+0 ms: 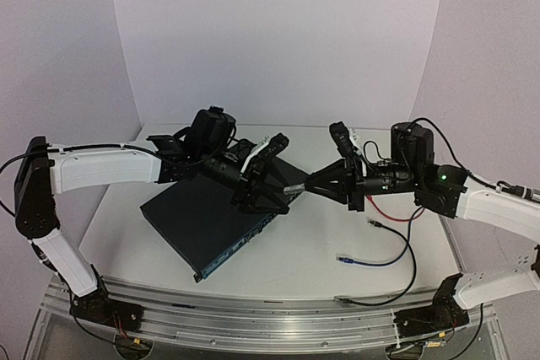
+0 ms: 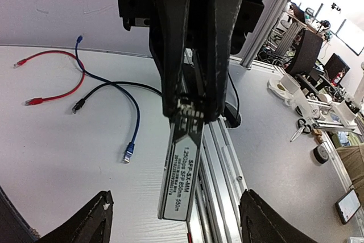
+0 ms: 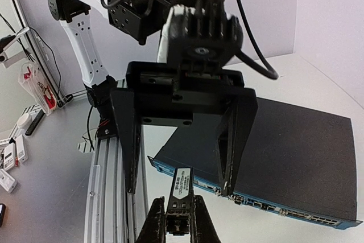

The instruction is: Insert the plug into the switch port

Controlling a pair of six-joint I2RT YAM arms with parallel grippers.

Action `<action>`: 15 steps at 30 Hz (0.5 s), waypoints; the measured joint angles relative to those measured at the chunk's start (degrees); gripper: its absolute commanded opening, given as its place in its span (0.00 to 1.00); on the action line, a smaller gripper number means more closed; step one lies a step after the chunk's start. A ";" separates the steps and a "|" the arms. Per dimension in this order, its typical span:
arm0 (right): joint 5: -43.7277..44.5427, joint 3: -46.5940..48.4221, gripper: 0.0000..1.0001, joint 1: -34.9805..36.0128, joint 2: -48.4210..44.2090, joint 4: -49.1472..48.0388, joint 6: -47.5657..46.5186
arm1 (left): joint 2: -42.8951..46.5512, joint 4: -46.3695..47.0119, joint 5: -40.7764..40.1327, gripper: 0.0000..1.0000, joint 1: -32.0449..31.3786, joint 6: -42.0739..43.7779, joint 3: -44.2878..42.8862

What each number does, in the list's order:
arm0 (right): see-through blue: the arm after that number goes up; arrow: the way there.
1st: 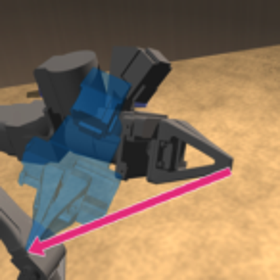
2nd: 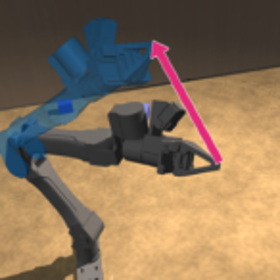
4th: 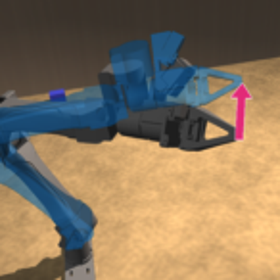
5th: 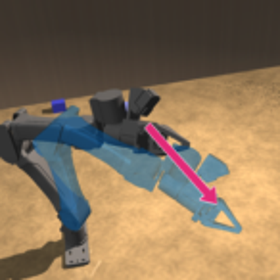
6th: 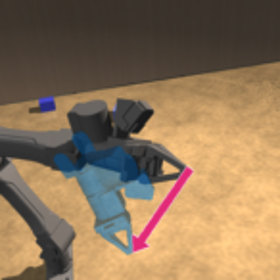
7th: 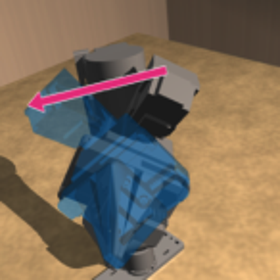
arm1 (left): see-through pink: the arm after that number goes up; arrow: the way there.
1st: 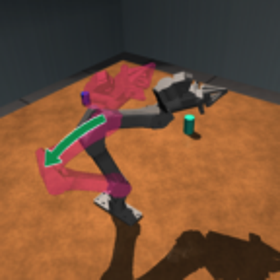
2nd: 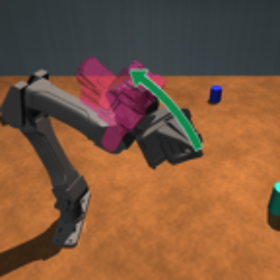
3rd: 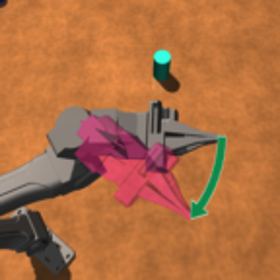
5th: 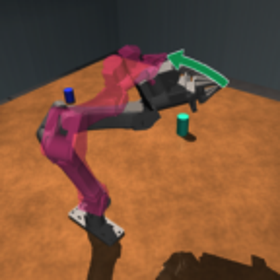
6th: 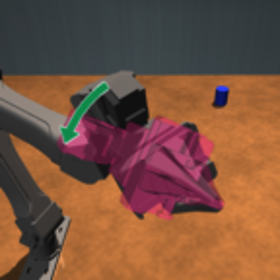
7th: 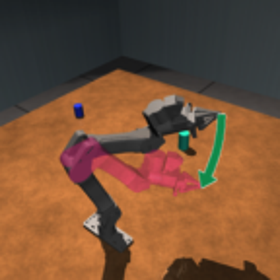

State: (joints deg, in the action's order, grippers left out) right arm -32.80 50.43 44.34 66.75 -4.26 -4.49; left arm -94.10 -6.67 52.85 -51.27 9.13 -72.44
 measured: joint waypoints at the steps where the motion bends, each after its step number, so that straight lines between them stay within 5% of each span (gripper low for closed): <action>1: -0.02 -0.02 0.00 0.00 -0.46 -0.17 0.00 | -0.20 0.39 0.66 0.68 0.00 -0.22 0.00; 15: -0.08 -1.43 0.00 0.00 -1.51 -1.60 0.04 | -0.92 11.03 5.48 0.37 0.00 -6.39 0.11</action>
State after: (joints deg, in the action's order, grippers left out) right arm -32.87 49.00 44.34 65.23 -5.86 -4.45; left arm -95.02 4.36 58.33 -51.27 2.74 -72.33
